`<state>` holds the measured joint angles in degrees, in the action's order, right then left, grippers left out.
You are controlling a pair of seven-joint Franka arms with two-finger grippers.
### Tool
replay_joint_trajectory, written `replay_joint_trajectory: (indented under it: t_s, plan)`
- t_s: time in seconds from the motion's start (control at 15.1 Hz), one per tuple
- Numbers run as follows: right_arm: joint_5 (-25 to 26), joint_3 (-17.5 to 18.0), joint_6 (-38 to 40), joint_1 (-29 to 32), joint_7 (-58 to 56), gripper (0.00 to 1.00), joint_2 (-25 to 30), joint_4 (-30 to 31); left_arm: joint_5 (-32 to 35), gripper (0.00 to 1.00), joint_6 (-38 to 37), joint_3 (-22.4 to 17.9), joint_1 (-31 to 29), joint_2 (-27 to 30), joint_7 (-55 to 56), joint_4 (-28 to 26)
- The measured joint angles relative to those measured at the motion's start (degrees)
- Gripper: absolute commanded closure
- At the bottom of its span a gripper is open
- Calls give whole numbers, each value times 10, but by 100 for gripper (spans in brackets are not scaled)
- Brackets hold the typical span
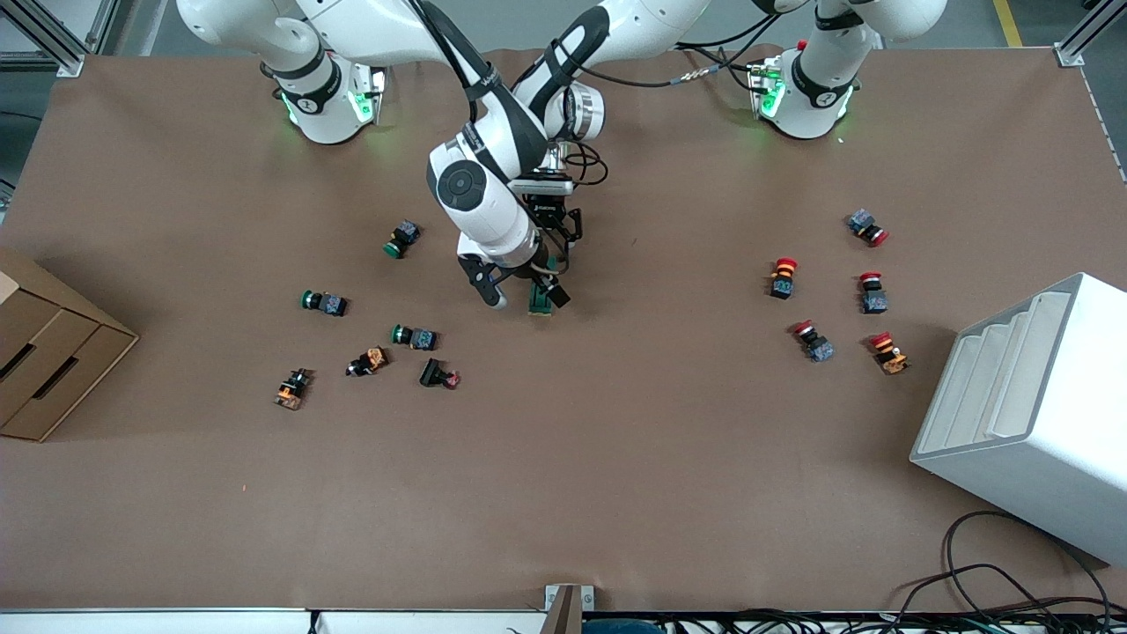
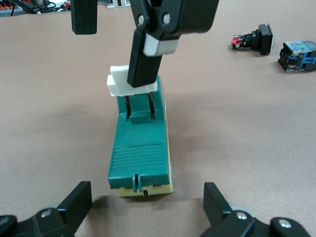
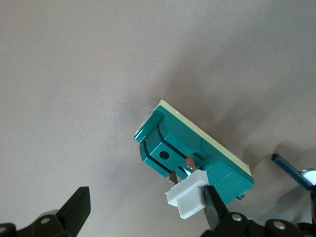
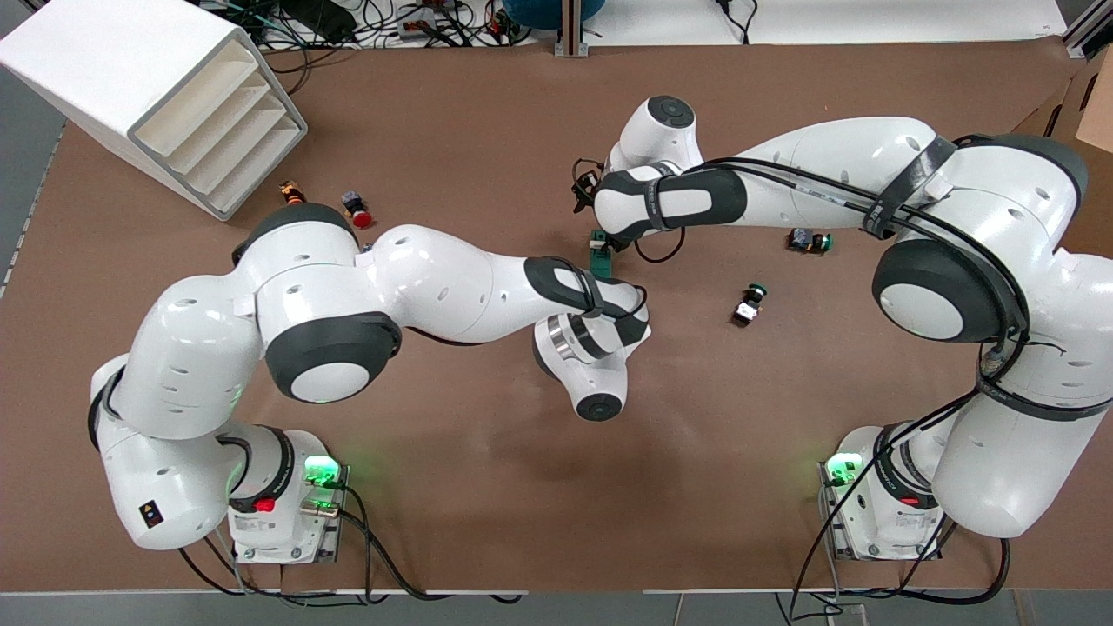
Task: Close load switch with both arms
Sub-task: 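Lift the white handle up with the right gripper, left gripper holding base, then swing the white handle over into the closed slot with the right gripper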
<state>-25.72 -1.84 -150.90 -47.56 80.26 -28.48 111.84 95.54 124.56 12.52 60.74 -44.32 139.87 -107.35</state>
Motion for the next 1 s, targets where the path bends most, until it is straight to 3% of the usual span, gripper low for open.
replay_joint_trajectory:
  t_s: [1.0]
  plan:
    - [2, -4, 16, 15, -1, 0, -43, -66, 0, 0, 0, 0, 0, -1, 7, 0]
